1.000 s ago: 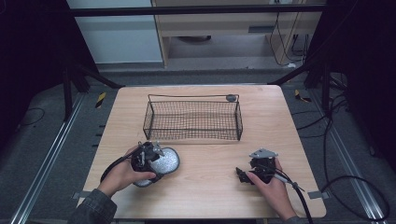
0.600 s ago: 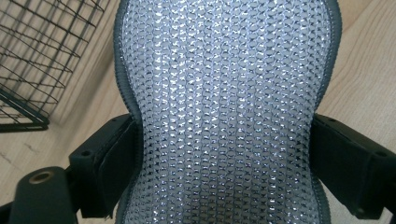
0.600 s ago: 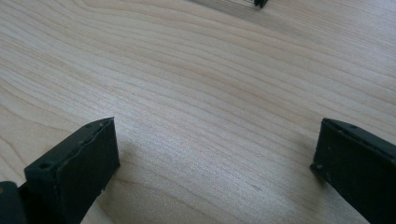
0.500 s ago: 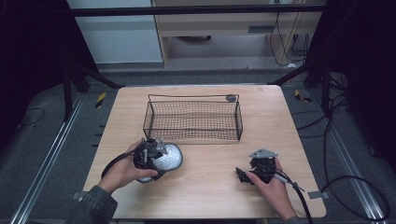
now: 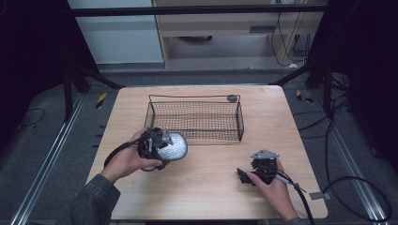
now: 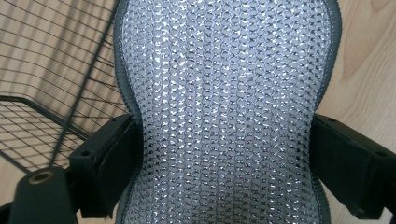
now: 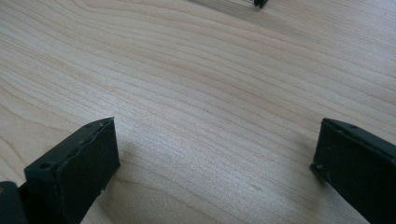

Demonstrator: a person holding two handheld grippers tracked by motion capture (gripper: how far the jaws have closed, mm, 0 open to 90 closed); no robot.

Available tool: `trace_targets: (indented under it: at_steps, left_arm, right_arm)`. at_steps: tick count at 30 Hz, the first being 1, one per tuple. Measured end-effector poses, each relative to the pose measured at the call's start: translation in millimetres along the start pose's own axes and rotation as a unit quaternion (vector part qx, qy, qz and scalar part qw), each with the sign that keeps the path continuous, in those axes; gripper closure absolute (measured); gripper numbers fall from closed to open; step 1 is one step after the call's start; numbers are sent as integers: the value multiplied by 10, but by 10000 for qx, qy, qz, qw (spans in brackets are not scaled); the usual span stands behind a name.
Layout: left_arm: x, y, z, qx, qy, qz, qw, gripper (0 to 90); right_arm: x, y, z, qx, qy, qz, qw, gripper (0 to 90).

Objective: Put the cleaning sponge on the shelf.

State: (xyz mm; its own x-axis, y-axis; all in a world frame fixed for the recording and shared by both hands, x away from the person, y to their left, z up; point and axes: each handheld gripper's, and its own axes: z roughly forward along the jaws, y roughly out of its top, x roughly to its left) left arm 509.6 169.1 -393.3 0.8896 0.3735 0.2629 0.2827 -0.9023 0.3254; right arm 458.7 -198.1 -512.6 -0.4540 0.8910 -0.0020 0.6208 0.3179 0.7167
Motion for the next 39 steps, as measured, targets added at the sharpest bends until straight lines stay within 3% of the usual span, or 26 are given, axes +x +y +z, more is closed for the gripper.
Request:
trace_targets:
  at_steps: [9,12,17,32,39]
  left_arm:
    - [158,210,-180,-1,246,228,9994,116]
    - [202,280,-222,-9,346,320,9989,115]
    - [281,391,-268,-36,501,460,9977,116]
    - [477,613,-235,-47,684,661,9955,117]
    - [646,686,-144,51,784,697,9945,119]
  right_arm:
    - [-5,0,2,4,-7,-40,10000,4]
    - [6,6,-8,29,53,67,10000,4]
    - [-2,2,-1,10,11,-10,10000,4]
    - [-5,2,1,12,3,-38,10000,4]
    - [-2,4,1,16,8,-19,10000,4]
